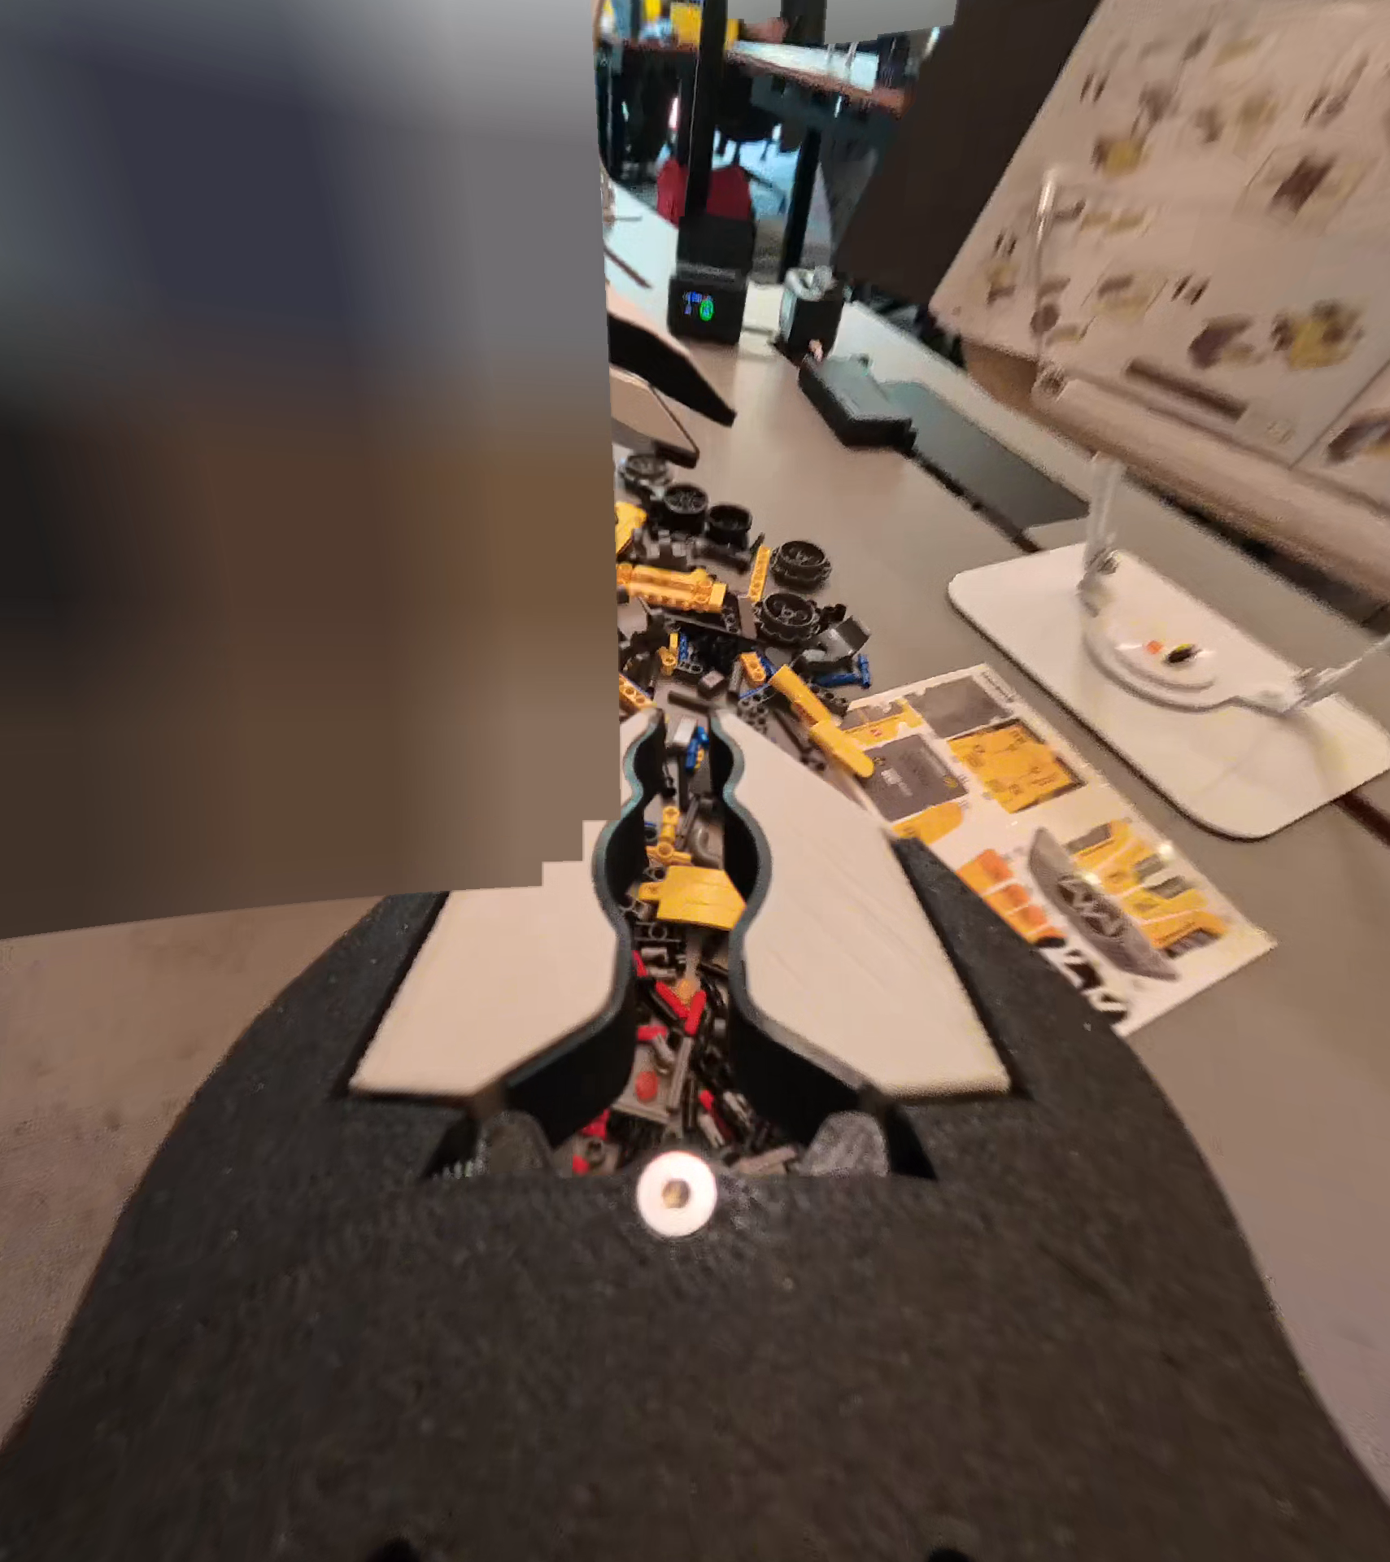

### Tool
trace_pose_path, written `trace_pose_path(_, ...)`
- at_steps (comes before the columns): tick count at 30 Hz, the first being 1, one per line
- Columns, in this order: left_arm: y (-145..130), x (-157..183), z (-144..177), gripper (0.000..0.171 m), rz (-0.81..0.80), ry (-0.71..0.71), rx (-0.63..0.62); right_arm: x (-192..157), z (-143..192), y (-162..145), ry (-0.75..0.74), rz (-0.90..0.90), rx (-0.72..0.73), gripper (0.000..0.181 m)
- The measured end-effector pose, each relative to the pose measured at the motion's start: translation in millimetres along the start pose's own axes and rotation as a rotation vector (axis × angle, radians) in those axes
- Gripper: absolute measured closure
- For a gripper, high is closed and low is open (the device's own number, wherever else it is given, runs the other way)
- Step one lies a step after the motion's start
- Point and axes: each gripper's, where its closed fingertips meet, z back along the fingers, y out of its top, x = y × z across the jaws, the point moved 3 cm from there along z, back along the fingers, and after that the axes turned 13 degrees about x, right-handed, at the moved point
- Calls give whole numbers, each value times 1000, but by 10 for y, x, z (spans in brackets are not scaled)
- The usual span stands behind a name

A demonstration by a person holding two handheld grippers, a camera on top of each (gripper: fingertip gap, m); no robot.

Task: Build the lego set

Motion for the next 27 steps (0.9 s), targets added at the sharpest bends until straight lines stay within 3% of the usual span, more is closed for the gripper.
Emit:
trace_pose_path(2, -65, -1, -36, 137, 42, -51, -6, 73, -153, -128, 17, -87, -29, 172)
trace_pose_path(4, -52, 55, -2, 138, 17, -108, 88, 76, -226, -145, 51, -148, 32, 173)
trace_pose_path(7, -17, 23, 92, 147, 19, -63, 134, 68, -166, -144, 58, -174, 144, 173)
trace_pose_path(13, 132, 73, 225, 148, 36, -69, 198, 92, -86, -223, 96, -239, 151, 173)
trace_pose_path(21, 143, 94, 343, 149, -101, -30, 216, -2, -69, -76, 36, -37, 183, 173)
trace_pose_path(27, 152, 104, 351, 150, -140, -33, 242, 121, -3, -52, -36, -8, 184, 173)
